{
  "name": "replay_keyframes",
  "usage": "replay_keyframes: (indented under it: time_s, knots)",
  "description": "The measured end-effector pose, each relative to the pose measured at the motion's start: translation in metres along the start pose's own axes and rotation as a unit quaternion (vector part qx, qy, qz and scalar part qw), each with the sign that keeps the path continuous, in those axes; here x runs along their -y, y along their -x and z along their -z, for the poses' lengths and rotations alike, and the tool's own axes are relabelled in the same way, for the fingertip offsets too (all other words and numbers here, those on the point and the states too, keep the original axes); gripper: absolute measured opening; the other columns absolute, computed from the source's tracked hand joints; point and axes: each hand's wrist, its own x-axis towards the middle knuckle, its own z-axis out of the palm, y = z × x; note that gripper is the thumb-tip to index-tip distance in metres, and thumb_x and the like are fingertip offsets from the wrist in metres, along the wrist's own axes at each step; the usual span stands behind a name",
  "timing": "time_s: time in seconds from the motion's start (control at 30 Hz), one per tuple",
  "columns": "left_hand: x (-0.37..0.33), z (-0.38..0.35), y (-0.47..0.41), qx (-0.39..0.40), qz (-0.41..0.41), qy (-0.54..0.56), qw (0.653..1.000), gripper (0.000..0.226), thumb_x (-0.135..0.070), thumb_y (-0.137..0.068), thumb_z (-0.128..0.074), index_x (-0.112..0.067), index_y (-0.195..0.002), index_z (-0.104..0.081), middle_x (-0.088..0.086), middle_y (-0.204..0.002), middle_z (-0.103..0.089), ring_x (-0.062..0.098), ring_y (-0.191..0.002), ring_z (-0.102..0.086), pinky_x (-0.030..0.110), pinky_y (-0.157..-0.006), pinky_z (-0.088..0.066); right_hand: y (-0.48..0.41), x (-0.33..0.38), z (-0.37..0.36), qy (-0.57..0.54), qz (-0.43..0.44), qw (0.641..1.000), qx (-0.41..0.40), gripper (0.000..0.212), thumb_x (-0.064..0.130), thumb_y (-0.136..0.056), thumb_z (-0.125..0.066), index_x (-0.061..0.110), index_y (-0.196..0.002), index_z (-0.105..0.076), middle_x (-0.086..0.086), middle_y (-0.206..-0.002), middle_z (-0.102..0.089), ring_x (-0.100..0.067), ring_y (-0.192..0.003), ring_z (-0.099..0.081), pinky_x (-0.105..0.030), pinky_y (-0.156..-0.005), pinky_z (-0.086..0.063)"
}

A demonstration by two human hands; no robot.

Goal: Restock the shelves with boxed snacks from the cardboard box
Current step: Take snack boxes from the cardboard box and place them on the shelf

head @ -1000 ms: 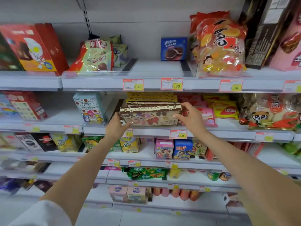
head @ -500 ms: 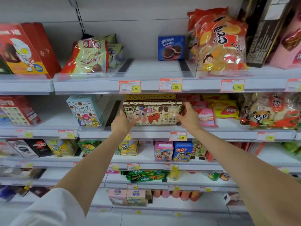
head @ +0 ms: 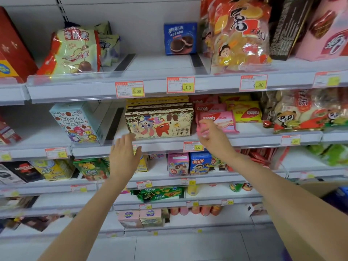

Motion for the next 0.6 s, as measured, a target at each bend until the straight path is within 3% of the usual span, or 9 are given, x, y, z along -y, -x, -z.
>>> replay_keyframes:
  time_s: [0.1,0.2,0.3,0.4,0.47,0.6]
  knots:
    - [-0.024,-0.004,0.045,0.061,-0.088,0.101,0.989,0.024,-0.006,-0.079,-0.070,-0.013,-0.098,-0.056,0.001,-0.082,-0.066,0.020,-0.067,-0.065,0.026,-0.050,-0.048,0.044,-0.019,0.010,0.063,0.026,0.997,0.041,0.039,0.018,-0.090,-0.059,0.020,-0.127,-0.044,0.002,-0.114,-0.060,-0.014,-0.078,-0.063,-0.032,-0.070,-0.050]
    - [-0.059,-0.024,0.079,0.136,-0.181,0.107,0.968,0.019,-0.020,-0.079,-0.059,-0.024,-0.095,-0.050,-0.007,-0.078,-0.065,0.012,-0.063,-0.063,0.020,-0.050,-0.046,0.092,-0.045,0.015,0.113,0.011,0.991,0.075,0.037,0.021,-0.091,-0.058,0.022,-0.127,-0.048,0.002,-0.118,-0.058,-0.014,-0.078,-0.063,-0.030,-0.068,-0.048]
    - [-0.101,-0.048,0.094,0.179,-0.263,0.082,0.944,0.017,-0.026,-0.077,-0.046,-0.023,-0.091,-0.054,-0.005,-0.075,-0.063,0.016,-0.062,-0.062,0.020,-0.051,-0.046,0.139,-0.064,0.022,0.163,-0.016,0.982,0.093,0.035,0.019,-0.087,-0.062,0.020,-0.122,-0.055,0.001,-0.117,-0.060,-0.018,-0.082,-0.064,-0.026,-0.071,-0.050]
    - [-0.142,-0.068,0.099,0.176,-0.348,0.050,0.919,0.014,-0.022,-0.066,-0.064,-0.019,-0.080,-0.064,-0.005,-0.072,-0.062,0.016,-0.062,-0.061,0.024,-0.055,-0.041,0.182,-0.081,0.033,0.217,-0.012,0.974,0.068,0.033,0.018,-0.071,-0.071,0.018,-0.104,-0.066,0.002,-0.097,-0.066,-0.012,-0.066,-0.065,-0.016,-0.051,-0.040]
    - [-0.170,-0.079,0.103,0.187,-0.385,0.047,0.903,0.022,-0.020,-0.057,-0.075,-0.018,-0.077,-0.064,-0.004,-0.071,-0.062,0.017,-0.063,-0.061,0.024,-0.058,-0.037,0.207,-0.096,0.040,0.199,-0.063,0.973,0.095,0.033,0.014,-0.082,-0.063,0.017,-0.114,-0.062,-0.004,-0.109,-0.064,-0.022,-0.081,-0.065,-0.025,-0.061,-0.047]
    - [-0.219,-0.097,0.112,0.212,-0.445,0.082,0.866,0.008,-0.020,-0.068,-0.060,-0.016,-0.073,-0.064,-0.002,-0.066,-0.060,0.020,-0.060,-0.061,0.025,-0.054,-0.047,0.251,-0.129,0.061,0.180,-0.135,0.972,0.072,0.034,0.016,-0.089,-0.055,0.020,-0.123,-0.056,-0.003,-0.116,-0.059,-0.026,-0.088,-0.062,-0.027,-0.067,-0.044]
